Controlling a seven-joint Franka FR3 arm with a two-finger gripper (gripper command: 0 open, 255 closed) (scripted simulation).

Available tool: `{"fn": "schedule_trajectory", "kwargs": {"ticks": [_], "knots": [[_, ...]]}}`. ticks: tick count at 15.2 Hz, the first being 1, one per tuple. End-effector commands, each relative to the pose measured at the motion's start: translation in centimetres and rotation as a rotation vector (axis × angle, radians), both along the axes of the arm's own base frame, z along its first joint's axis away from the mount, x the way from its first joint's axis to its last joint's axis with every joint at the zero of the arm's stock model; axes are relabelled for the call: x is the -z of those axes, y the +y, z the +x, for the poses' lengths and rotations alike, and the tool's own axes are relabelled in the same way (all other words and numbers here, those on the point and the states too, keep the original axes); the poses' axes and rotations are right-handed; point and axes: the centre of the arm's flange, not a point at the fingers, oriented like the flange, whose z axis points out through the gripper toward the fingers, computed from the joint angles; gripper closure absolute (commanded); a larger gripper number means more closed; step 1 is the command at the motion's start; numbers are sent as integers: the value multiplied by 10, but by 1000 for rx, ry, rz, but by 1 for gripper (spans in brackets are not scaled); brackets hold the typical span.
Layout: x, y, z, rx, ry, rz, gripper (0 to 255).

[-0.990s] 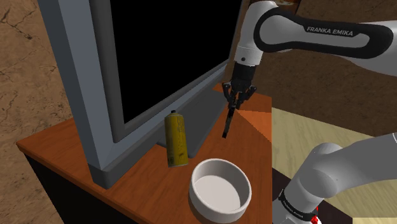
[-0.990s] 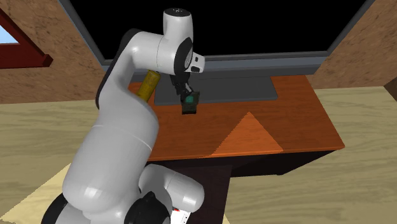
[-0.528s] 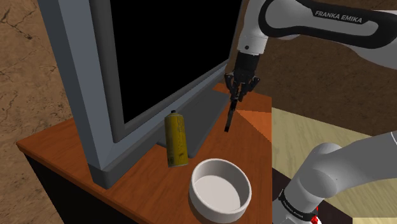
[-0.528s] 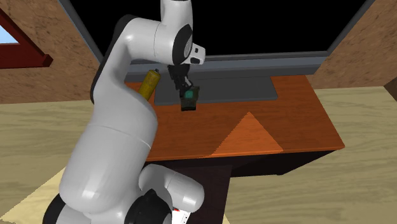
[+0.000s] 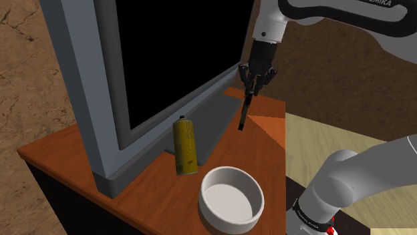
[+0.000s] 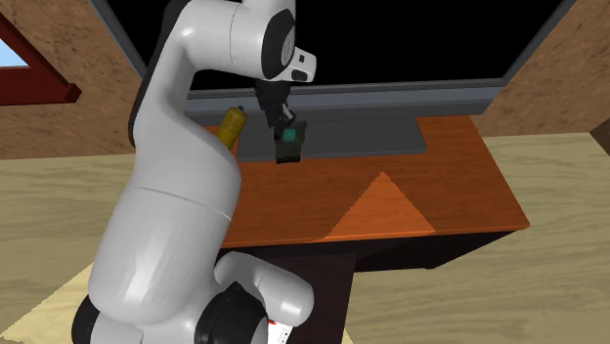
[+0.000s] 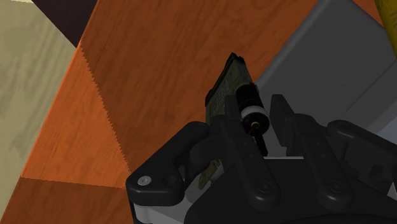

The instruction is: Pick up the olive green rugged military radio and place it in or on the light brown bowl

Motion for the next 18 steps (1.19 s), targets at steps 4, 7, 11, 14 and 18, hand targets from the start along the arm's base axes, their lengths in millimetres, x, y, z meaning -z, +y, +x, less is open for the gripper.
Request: {"fn": "schedule_trajectory", "kwargs": {"ticks": [4,7,11,14,18], "knots": [[-28,0,0,0,0,0,255],[-43,0,0,0,0,0,255],[-56,23,-12,0,0,0,255],[-64,57,-31,0,0,0,255],[-75,102,-56,0,0,0,255]]}}
